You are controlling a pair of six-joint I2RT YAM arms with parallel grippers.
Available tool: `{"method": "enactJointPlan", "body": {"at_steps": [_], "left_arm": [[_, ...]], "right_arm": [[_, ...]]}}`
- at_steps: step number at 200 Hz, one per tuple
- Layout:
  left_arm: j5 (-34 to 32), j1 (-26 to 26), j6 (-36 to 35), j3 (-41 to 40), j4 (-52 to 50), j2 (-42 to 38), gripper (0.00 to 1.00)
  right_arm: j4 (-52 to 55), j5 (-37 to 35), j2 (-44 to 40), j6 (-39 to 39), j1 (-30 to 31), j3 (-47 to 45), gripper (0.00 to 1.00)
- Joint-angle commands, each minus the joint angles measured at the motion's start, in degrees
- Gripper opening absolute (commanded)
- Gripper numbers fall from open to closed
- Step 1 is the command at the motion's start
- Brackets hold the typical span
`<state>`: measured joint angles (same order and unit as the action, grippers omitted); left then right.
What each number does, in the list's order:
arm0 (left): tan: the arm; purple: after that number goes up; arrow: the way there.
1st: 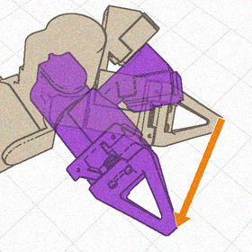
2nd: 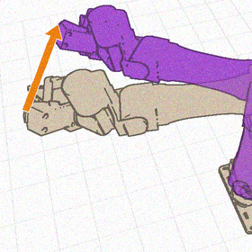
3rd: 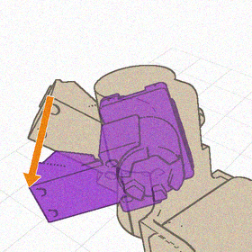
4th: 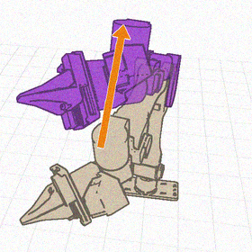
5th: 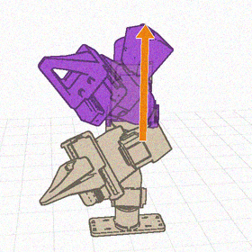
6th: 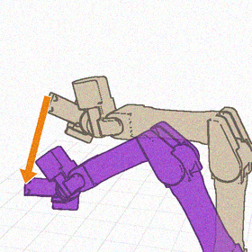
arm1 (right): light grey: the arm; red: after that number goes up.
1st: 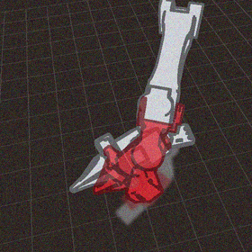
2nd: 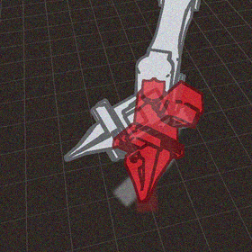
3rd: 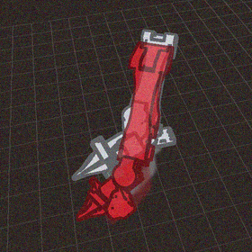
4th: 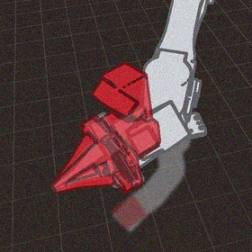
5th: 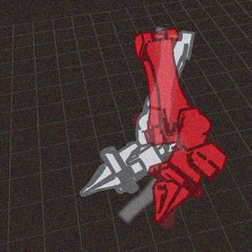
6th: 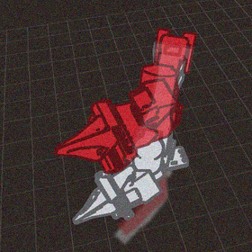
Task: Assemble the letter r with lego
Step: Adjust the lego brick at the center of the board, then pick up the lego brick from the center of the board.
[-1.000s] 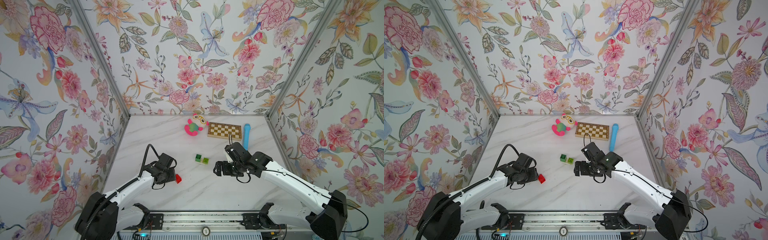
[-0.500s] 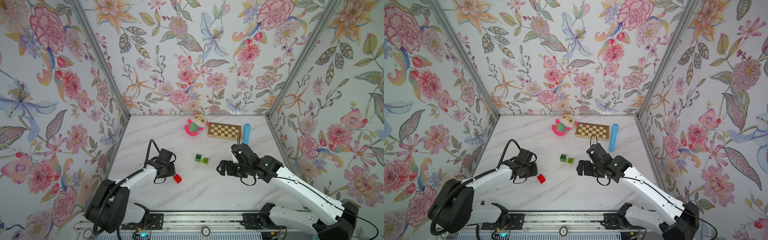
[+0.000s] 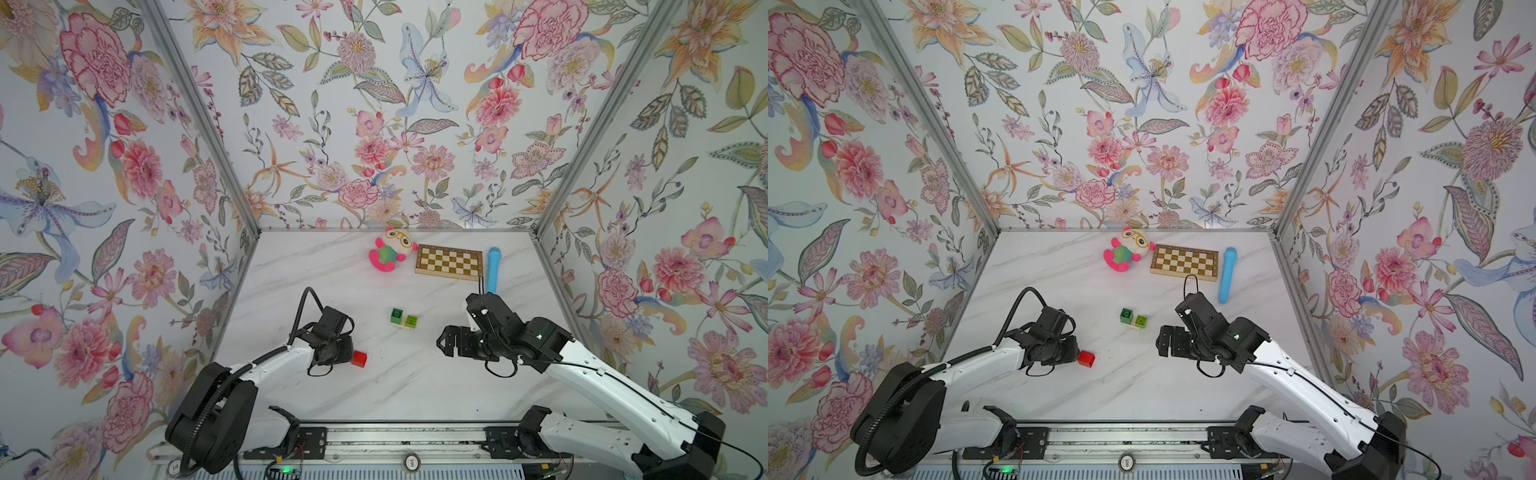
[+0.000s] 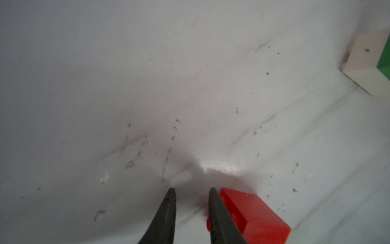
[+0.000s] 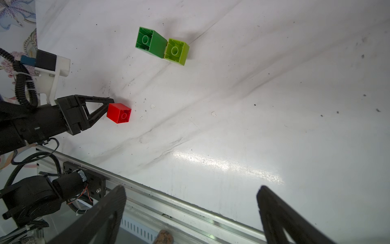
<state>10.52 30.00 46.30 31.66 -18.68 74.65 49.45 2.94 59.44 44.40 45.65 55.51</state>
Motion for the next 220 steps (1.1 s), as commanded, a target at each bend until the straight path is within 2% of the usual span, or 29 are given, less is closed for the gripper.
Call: {"method": "enactJointPlan", "body": {"at_steps": [1,25,41,61,82,98,111,131,172,188,204,220], "left_arm": [[1.36,3.93,3.16,-1.49,0.40,-1.81,0.29],[0.25,5.48,5.11,-2.04,-0.37,-1.96,0.30],[-2.85,5.38,5.75,-1.38,-5.23,-2.20,0.33],[-5.83,4.98,5.02,-0.22,-11.15,-5.87,0.43],[-6.93,5.94,-0.92,2.68,-14.13,-12.10,0.57],[-4.91,6.20,-6.62,5.45,-15.39,-12.70,0.61],[-1.69,6.32,-8.81,5.33,-12.17,-11.90,0.67],[0.33,6.89,-11.06,6.55,-10.03,-7.77,0.69],[-0.21,11.01,-19.35,12.47,-13.14,-2.79,0.70],[-2.94,14.10,-22.98,15.25,-15.92,-1.28,0.71],[0.88,13.86,-24.50,15.63,-14.99,0.56,0.73],[1.81,13.92,-25.07,16.21,-14.98,3.68,0.74]], "right_arm": [[1.08,-0.72,0.13,-0.40,1.40,-1.42,0.99],[-3.89,3.89,1.72,-3.73,1.74,-3.28,0.99],[-5.96,7.24,5.34,-2.21,1.61,-3.03,0.99],[-6.10,6.63,8.99,-1.86,3.34,0.98,0.99],[-6.30,9.59,9.99,-2.69,0.97,2.12,0.99],[-6.34,14.10,9.03,-3.54,-2.94,0.73,0.99],[-7.54,18.18,7.22,-3.71,-6.25,-1.12,0.99],[-8.13,22.89,5.02,-3.27,-11.53,-2.46,0.99],[-8.15,26.04,3.96,-4.45,-15.09,-1.90,0.99],[-8.19,26.99,3.41,-5.23,-16.37,-2.94,0.99],[-8.14,28.41,3.14,-6.05,-18.12,-3.90,0.99],[-8.13,29.74,2.93,-6.90,-19.99,-4.28,0.99]]}}
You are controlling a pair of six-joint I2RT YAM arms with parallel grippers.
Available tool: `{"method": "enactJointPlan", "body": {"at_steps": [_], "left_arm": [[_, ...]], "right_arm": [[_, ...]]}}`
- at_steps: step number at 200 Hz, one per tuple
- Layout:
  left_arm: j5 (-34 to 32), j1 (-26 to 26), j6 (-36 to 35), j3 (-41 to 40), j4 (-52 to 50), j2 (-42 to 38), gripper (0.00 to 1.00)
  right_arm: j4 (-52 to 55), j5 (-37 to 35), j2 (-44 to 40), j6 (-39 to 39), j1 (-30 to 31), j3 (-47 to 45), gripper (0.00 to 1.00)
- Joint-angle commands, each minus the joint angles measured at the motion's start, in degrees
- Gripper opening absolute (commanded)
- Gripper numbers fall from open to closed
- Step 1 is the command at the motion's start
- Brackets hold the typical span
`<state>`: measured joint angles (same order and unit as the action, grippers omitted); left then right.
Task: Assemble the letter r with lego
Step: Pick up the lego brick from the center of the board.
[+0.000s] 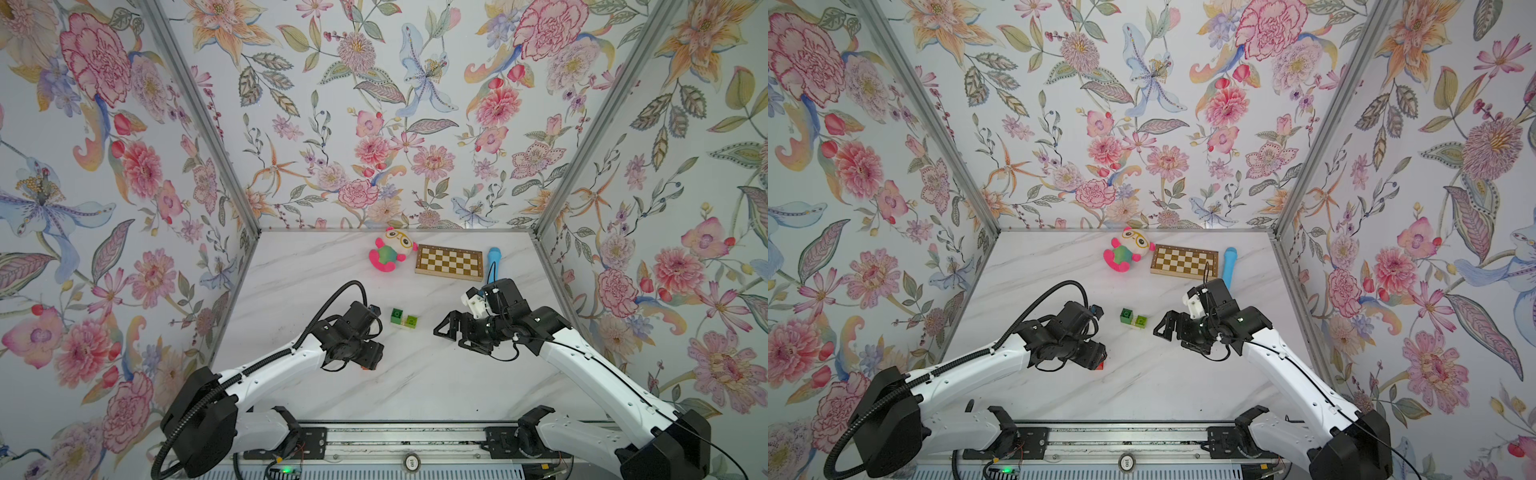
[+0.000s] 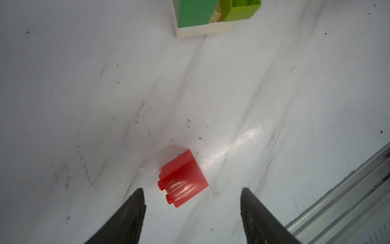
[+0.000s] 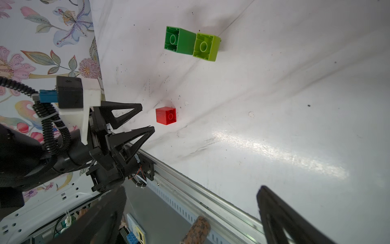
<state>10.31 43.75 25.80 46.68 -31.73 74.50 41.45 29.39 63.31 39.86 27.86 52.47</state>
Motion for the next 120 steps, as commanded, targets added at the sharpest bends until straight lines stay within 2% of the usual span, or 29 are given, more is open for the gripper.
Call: {"method": "enactJointPlan", "body": {"at_steps": [1,25,62,80,120], "left_arm": [[2.06,0.23,-4.59,1.21,-1.94,4.04,0.74],[1.19,2.06,-5.04,3.12,-4.10,8.40,0.73],[-9.43,4.59,-4.72,6.04,-6.77,10.34,0.72],[-10.08,4.57,-6.16,6.49,-6.22,10.52,0.72],[-7.18,4.59,-8.30,6.15,-4.55,13.38,0.72]], "right_arm": [[-0.14,3.35,-0.92,-2.39,-2.33,-1.28,0.99],[-0.08,5.60,-1.01,-3.47,-5.01,-0.61,0.99],[-0.06,7.55,-1.11,-5.37,-9.03,0.56,0.99],[-0.06,9.13,-0.30,-6.77,-10.88,0.53,0.99],[-0.06,11.30,0.31,-8.44,-13.76,0.57,0.99]]}}
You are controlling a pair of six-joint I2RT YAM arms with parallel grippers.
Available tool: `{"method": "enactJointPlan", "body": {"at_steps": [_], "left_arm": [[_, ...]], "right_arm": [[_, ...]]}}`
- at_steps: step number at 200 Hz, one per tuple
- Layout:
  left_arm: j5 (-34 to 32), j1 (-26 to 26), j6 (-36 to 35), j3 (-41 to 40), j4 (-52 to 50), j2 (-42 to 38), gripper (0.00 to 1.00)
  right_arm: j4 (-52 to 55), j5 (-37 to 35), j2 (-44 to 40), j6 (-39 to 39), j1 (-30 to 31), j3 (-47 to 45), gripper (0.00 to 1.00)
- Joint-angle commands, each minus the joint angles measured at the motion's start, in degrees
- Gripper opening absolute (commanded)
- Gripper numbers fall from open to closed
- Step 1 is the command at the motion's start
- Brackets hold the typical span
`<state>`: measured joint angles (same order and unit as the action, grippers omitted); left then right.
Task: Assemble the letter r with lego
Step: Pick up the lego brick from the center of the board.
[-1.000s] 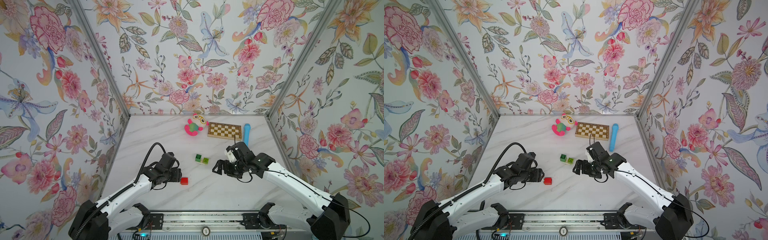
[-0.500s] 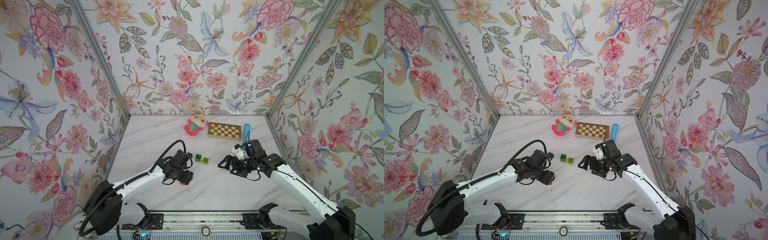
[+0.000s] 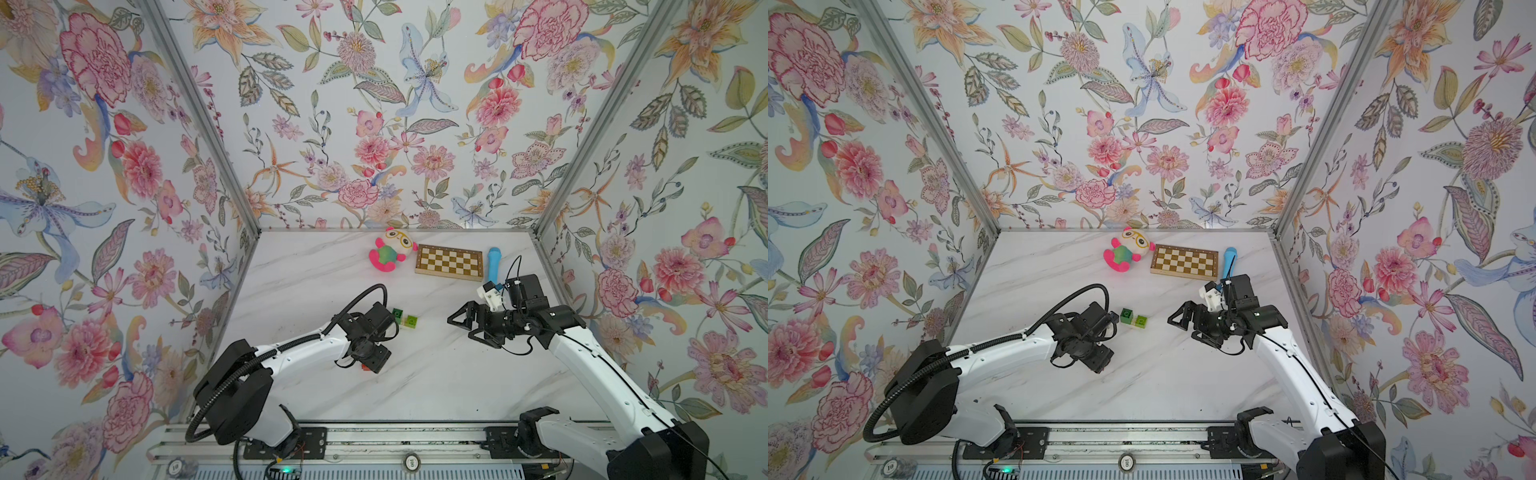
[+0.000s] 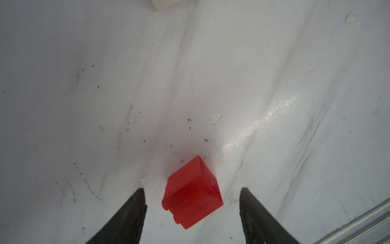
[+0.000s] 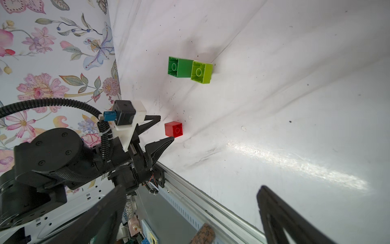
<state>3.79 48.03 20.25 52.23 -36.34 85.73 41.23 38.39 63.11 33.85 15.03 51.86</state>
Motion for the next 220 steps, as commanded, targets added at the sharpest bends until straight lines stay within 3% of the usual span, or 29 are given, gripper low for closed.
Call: {"method": "enactJointPlan", "body": {"at_steps": [1,37,86,114,220], "left_arm": [[-0.69,0.31,-2.84,0.55,0.18,2.20,0.72],[5.07,0.35,-5.31,-0.48,3.15,6.54,0.71],[6.89,0.66,-2.20,-0.81,1.76,4.27,0.66],[9.46,0.71,0.79,-4.91,2.63,0.83,0.63],[2.26,3.00,8.97,-8.81,2.74,-5.34,0.64]], "right_arm": [[0.16,2.30,0.52,-2.45,-0.95,1.16,0.99],[0.40,3.10,0.27,-2.61,-1.18,0.97,0.99],[1.81,2.42,-3.22,-1.67,-1.69,-0.66,0.99],[1.84,2.12,-4.89,-0.88,-1.67,-1.30,0.99],[2.27,1.90,-9.85,0.74,-0.19,-4.16,0.99]]}}
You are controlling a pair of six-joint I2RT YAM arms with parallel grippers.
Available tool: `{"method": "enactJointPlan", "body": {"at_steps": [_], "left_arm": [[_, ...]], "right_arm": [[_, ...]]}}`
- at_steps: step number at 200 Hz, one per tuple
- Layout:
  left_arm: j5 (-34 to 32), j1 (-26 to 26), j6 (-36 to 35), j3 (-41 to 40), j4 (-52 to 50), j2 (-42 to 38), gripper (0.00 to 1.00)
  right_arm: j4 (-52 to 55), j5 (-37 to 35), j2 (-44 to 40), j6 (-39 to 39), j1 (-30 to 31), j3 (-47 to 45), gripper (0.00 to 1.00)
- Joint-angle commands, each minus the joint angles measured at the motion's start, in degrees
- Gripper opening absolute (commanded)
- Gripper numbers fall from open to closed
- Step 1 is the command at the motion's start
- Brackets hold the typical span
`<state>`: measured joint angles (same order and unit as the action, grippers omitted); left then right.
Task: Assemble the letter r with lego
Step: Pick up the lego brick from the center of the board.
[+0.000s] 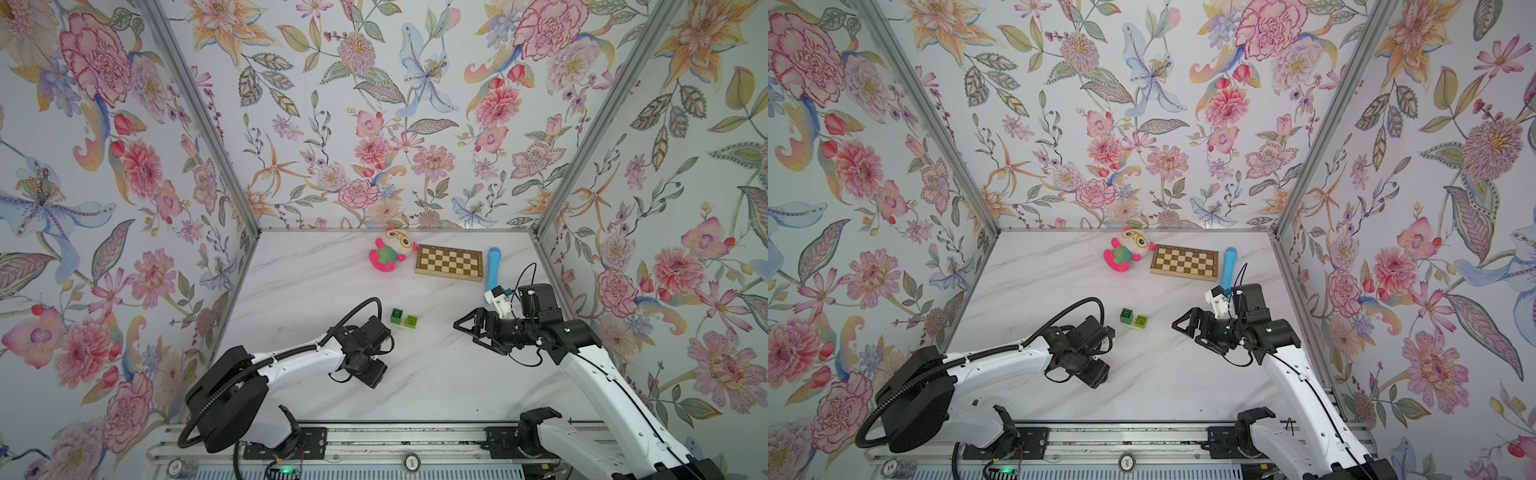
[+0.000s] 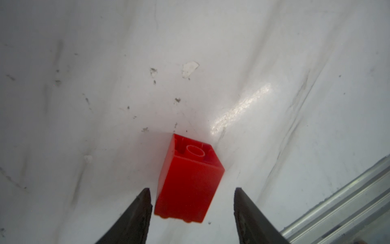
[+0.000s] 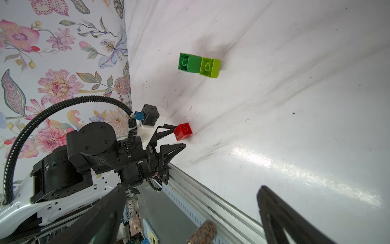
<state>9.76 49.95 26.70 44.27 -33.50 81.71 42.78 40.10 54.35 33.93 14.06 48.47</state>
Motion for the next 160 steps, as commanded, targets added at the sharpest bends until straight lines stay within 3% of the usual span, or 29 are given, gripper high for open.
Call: {"method": "enactJointPlan", "body": {"at_steps": [1,36,51,99,126,160], "left_arm": [[-3.74,1.14,2.50,-0.85,-0.05,-1.35,0.64],[-4.05,1.93,2.05,-1.55,2.19,-0.54,0.59],[-4.18,2.97,1.95,-1.47,2.19,0.81,0.51],[-3.51,4.73,1.34,-1.99,3.98,5.10,0.37],[-4.17,4.79,1.40,-1.80,4.39,5.37,0.39],[-4.20,4.73,1.42,-1.22,3.96,5.96,0.53]], "right_arm": [[0.76,0.18,-1.17,0.67,0.78,-0.80,0.99],[1.29,0.29,-0.93,0.30,1.32,0.14,0.99],[1.46,0.16,-0.83,0.21,1.42,0.80,0.99],[1.48,-0.02,-1.53,0.70,1.34,-0.32,0.99],[1.48,-0.19,-1.96,1.29,1.25,-2.12,0.99],[1.51,-0.28,-0.81,1.19,0.92,-2.80,0.99]]}}
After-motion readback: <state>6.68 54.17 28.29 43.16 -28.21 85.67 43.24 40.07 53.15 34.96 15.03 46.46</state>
